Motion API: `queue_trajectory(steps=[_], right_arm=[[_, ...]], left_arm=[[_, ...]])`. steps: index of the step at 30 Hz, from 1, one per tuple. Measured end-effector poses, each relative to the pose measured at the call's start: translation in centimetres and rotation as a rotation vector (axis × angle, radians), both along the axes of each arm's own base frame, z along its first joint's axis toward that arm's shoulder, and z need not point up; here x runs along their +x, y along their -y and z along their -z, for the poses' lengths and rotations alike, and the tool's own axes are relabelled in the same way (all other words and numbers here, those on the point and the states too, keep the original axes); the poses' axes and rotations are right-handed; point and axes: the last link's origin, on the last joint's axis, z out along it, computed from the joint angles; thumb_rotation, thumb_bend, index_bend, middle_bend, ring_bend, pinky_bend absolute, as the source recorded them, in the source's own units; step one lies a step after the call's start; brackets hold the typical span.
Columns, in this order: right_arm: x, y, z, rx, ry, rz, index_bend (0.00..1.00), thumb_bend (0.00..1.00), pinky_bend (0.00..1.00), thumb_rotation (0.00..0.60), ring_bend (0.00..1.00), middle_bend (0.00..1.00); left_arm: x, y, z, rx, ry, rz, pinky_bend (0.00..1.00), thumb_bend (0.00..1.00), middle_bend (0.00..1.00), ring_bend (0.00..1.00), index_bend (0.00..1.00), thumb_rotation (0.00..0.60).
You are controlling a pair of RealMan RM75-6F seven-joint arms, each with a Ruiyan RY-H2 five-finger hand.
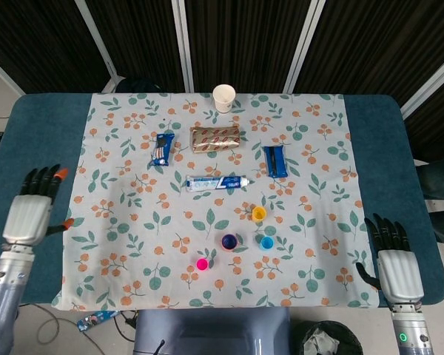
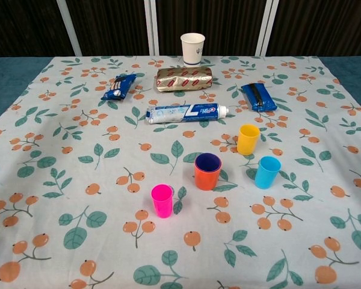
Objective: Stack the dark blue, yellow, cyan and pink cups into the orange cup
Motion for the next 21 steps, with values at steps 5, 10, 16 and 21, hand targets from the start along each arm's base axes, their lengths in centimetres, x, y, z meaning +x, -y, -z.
queue_trajectory(steps=[5, 10, 16, 21], right_arm=[[2.3, 1.7, -0.2, 0.047, 0.045, -0.068, 0.03, 0.34, 0.04, 0.6, 0.0, 0.0], [5.3, 4.8, 0.1, 0.139, 0.106, -0.12, 0.07, 0.34, 0.04, 0.6, 0.0, 0.0], [8.5, 9.2, 1.4, 0.253, 0.155, -0.101, 0.11, 0.34, 0.04, 0.6, 0.01, 0.0], [11.2, 12.3, 3.6, 0.326, 0.177, -0.06, 0.14, 0.34, 0.04, 0.6, 0.01, 0.0]], left_arm=[[-3.6, 2.9, -1.8, 0.079, 0.023, -0.03, 0.0, 0.12, 0.01, 0.0, 0.1, 0.6], [-4.4, 4.1, -1.8, 0.1, 0.069, -0.032, 0.0, 0.12, 0.01, 0.0, 0.1, 0.6], [-4.6, 4.5, -1.8, 0.097, 0.094, -0.035, 0.0, 0.12, 0.01, 0.0, 0.09, 0.6], [-4.5, 4.8, -2.1, 0.108, 0.095, -0.031, 0.0, 0.12, 0.01, 0.0, 0.1, 0.6]])
